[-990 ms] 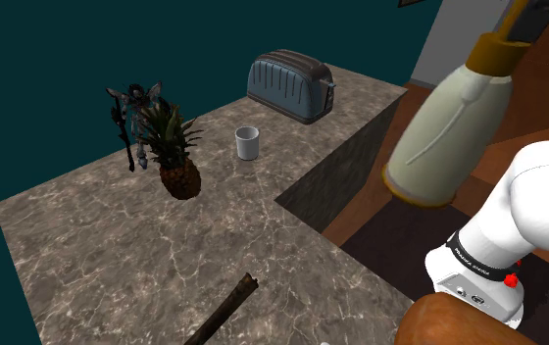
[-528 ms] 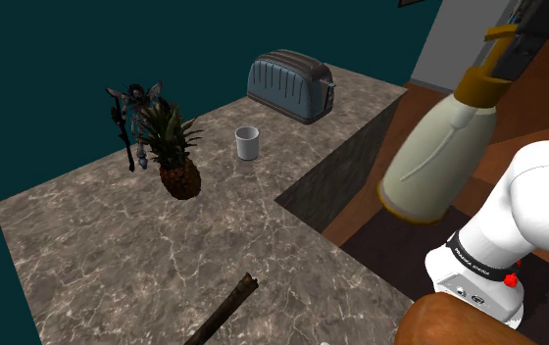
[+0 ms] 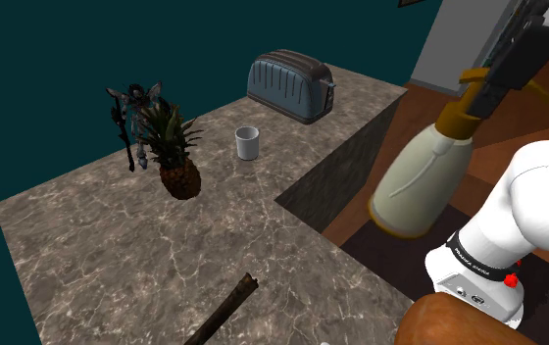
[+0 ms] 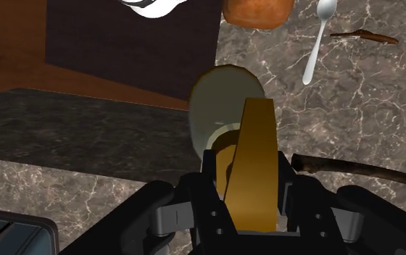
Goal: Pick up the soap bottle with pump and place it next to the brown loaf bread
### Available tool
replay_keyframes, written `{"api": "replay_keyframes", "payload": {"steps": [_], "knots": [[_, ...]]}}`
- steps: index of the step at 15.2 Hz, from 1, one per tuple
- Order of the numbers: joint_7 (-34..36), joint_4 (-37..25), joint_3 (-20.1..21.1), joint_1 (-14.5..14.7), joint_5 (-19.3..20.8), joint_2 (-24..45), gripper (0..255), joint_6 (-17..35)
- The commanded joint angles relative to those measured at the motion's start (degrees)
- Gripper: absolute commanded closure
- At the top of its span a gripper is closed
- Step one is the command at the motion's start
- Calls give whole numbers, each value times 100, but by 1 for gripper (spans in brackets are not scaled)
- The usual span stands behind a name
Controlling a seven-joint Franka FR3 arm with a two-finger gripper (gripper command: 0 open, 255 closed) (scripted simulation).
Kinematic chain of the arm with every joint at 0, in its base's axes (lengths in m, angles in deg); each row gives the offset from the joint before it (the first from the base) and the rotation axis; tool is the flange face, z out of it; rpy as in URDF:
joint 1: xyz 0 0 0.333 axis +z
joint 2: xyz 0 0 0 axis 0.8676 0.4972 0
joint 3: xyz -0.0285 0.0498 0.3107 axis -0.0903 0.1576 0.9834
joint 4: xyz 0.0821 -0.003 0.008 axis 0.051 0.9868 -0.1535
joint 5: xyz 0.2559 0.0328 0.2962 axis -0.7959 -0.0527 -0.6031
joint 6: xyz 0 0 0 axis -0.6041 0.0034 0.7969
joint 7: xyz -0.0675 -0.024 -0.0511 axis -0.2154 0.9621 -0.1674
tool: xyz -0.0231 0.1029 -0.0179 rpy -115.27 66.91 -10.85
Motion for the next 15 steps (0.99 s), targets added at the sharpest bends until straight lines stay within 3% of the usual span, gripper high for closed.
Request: {"api": "replay_keyframes", "payload": {"steps": [1,15], "knots": [[-8,203,23,19,-31,-86,255,124],[-81,1582,215,170,-261,-622,255,974]]}}
